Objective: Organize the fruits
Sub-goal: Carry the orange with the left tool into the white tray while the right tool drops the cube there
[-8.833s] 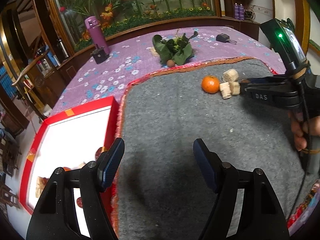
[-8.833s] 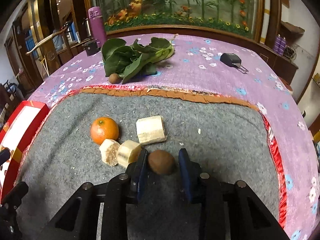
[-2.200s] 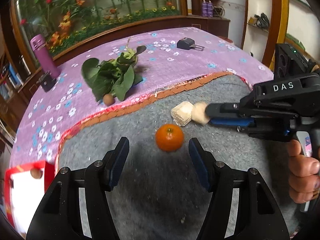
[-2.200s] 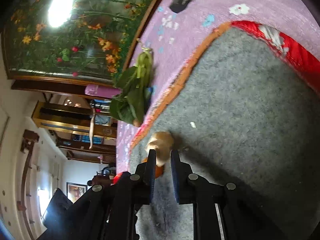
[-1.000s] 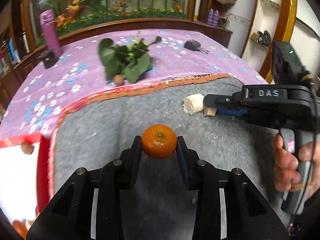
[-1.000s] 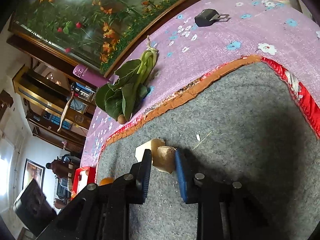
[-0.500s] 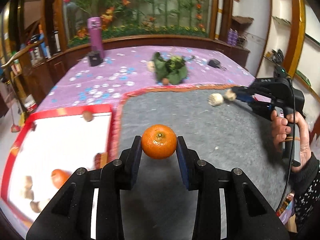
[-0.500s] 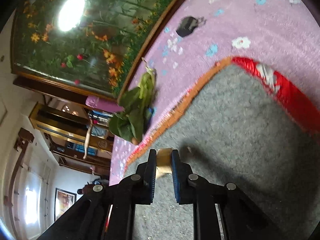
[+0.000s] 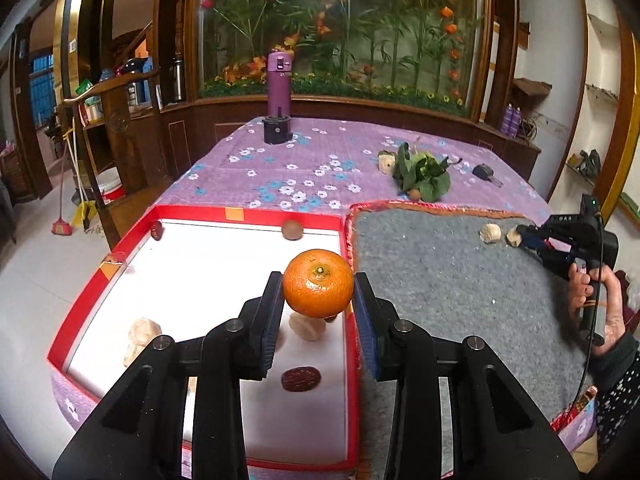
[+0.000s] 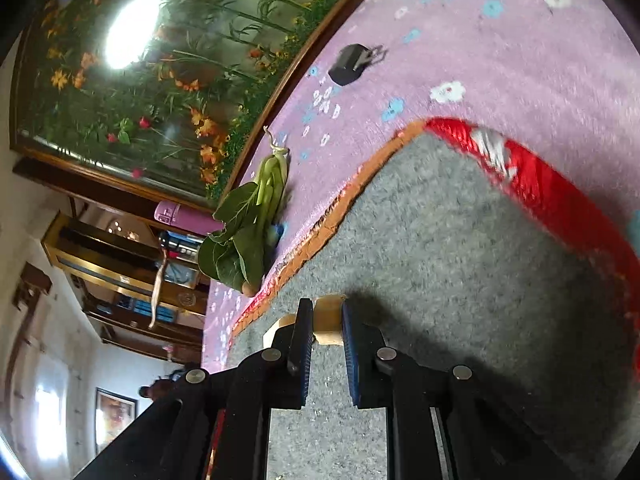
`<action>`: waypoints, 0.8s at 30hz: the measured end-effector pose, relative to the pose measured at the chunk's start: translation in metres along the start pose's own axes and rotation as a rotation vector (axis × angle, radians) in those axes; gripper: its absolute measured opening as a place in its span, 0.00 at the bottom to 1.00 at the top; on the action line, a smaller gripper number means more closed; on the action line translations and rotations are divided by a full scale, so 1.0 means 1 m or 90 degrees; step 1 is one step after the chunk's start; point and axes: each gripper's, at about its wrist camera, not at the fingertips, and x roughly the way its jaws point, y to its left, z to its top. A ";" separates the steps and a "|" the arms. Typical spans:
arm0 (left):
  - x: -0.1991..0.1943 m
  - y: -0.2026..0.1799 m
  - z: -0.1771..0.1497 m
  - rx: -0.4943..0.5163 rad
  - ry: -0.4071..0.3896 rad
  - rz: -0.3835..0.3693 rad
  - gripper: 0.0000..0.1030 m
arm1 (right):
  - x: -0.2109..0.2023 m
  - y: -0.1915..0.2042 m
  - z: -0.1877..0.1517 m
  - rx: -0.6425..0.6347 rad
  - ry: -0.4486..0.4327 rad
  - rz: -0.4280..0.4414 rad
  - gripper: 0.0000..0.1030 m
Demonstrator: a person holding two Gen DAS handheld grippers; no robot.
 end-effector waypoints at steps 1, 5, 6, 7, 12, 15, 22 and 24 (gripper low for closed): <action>-0.001 0.000 0.000 0.000 -0.003 0.002 0.33 | -0.001 0.000 0.000 0.002 -0.002 0.002 0.14; -0.001 0.005 0.000 -0.003 -0.005 0.008 0.33 | -0.001 -0.004 -0.007 0.037 0.015 0.050 0.14; 0.001 0.008 0.001 -0.005 -0.005 0.011 0.33 | -0.001 -0.003 -0.010 0.043 0.023 0.066 0.14; 0.001 0.011 0.001 -0.008 -0.006 0.016 0.33 | 0.001 0.001 -0.016 0.048 0.035 0.089 0.14; 0.004 0.031 -0.002 -0.020 0.000 0.054 0.33 | 0.029 0.049 -0.048 0.019 0.119 0.162 0.14; 0.009 0.044 -0.007 -0.027 0.016 0.073 0.33 | 0.057 0.093 -0.079 -0.030 0.187 0.183 0.14; 0.016 0.074 -0.023 -0.043 0.054 0.113 0.33 | 0.128 0.178 -0.171 -0.141 0.339 0.200 0.13; 0.018 0.080 -0.026 -0.045 0.062 0.123 0.33 | 0.143 0.188 -0.198 -0.170 0.371 0.186 0.13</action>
